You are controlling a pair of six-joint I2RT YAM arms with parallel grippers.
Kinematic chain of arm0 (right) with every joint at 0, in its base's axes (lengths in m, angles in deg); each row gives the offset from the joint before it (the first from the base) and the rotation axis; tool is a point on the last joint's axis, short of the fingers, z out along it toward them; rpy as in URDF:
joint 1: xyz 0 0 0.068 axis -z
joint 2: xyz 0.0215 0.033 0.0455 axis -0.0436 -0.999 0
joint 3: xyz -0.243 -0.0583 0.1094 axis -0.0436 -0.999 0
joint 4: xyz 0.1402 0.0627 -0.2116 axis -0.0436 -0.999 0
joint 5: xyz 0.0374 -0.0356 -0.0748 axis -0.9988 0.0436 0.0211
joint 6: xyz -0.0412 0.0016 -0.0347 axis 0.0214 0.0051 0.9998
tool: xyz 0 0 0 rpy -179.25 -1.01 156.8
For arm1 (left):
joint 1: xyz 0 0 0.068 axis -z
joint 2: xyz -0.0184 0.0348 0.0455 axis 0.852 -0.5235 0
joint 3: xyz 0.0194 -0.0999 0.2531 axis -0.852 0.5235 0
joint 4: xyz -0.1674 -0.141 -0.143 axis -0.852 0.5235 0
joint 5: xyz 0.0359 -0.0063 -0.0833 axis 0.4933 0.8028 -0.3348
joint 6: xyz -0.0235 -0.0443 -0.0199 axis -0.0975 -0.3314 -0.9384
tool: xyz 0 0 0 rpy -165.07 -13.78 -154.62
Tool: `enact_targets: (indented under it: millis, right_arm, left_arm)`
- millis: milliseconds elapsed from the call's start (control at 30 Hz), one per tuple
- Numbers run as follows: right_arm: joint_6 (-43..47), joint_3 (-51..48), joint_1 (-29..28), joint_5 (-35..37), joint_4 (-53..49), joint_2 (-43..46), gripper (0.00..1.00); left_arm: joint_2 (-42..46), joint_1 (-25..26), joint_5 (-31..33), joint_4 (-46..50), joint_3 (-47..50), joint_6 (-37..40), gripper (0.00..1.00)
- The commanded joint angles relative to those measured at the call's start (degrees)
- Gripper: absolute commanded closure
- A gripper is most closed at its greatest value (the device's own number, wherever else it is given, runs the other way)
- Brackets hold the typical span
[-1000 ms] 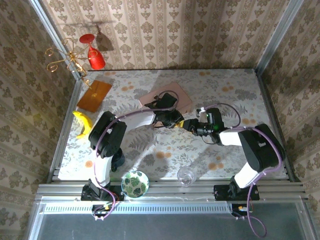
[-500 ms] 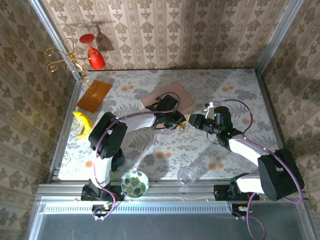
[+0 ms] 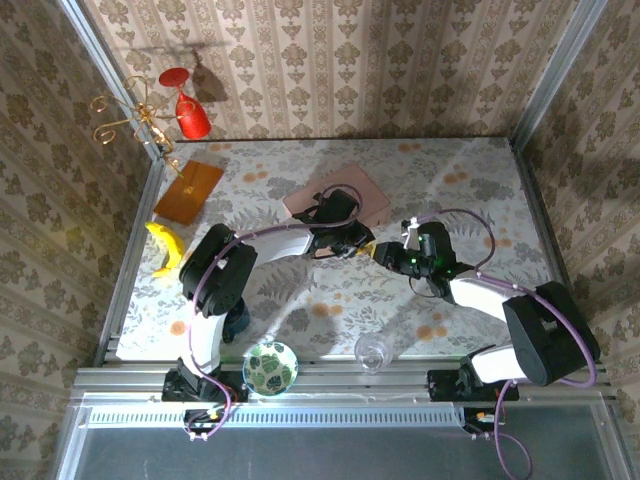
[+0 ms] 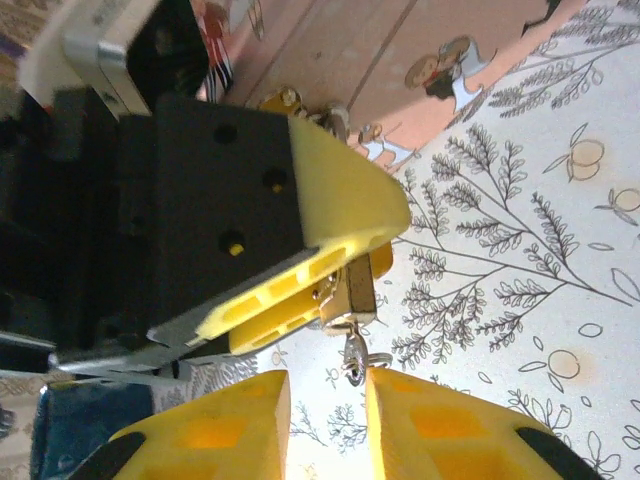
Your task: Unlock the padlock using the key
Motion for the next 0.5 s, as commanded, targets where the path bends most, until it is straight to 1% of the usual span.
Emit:
enact_targets:
  millis: [0, 267, 300, 467]
  right_arm:
    - [-0.24, 0.82, -0.90, 2.02, -0.32, -1.21, 0.71]
    - [0.77, 1.01, -1.00, 2.80, -1.40, -0.13, 0.70]
    - [0.95, 1.02, -1.09, 2.98, -1.67, 1.75, 0.70]
    - [1.83, 1.22, -1.19, 4.13, -3.12, 3.67, 0.72]
  left_arm:
    - [-2.93, 0.90, -5.38, -1.07, 0.76, -3.53, 1.00]
    - [-2.49, 0.94, -4.85, -2.26, 1.46, -4.12, 1.00]
    - [-2.49, 0.91, -4.85, -2.46, 1.54, -4.26, 1.00]
    - [-2.40, 1.08, -4.76, -3.04, 1.65, -4.84, 1.00]
